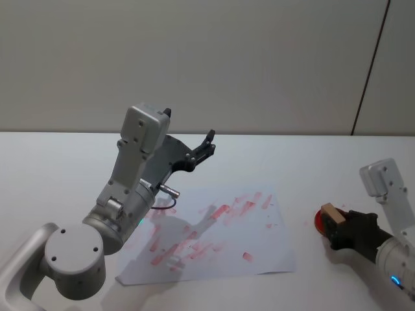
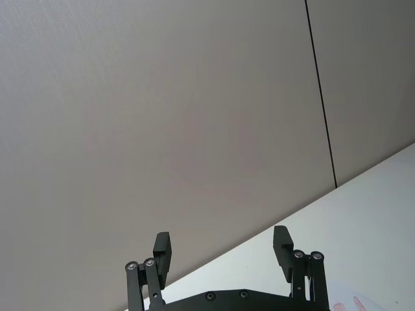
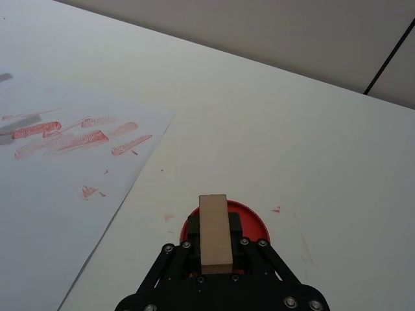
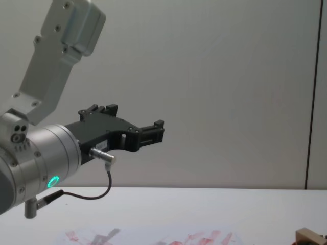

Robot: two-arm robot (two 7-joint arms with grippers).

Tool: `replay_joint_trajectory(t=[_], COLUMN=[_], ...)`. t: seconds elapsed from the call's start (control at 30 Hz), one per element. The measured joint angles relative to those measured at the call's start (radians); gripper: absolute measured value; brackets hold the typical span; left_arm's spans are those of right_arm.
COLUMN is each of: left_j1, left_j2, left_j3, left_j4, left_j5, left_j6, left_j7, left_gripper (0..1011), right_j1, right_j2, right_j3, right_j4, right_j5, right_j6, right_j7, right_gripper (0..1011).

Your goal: Use the one hand to pick up the stamp and affix it onto the A4 paper.

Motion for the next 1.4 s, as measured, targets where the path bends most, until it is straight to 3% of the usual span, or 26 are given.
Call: replay_joint_trajectory(t=[0.43,0.8,1.07,1.4], left_j1=[0.0,0.0,0.0,0.0], left_j2=[0.0,0.0,0.0,0.0], left_j3=[0.0,0.0,0.0,0.0], left_j4=[0.0,0.0,0.0,0.0], left_j5=[0.0,0.0,0.0,0.0], left_j6=[0.0,0.0,0.0,0.0], left_j7=[0.0,0.0,0.0,0.0], left_gripper=[1003,1002,1002,1002], right_j1=[0.007,0.034,0.06,0.091], right_j2=[-0.004,-0.029,-0.054,-0.077], right_j3=[0.004,0.001,-0.014,-0.038], right_j4=[-0.008,-0.048,-0.065,-0.066], right_j5=[-0.003,0.044,0.081,0.088], right_j6=[-0.077,-0.127,-0.08,0.048], right_j7=[-0.006,0.039,0.091,0.15], right_gripper=[217,218,218,218])
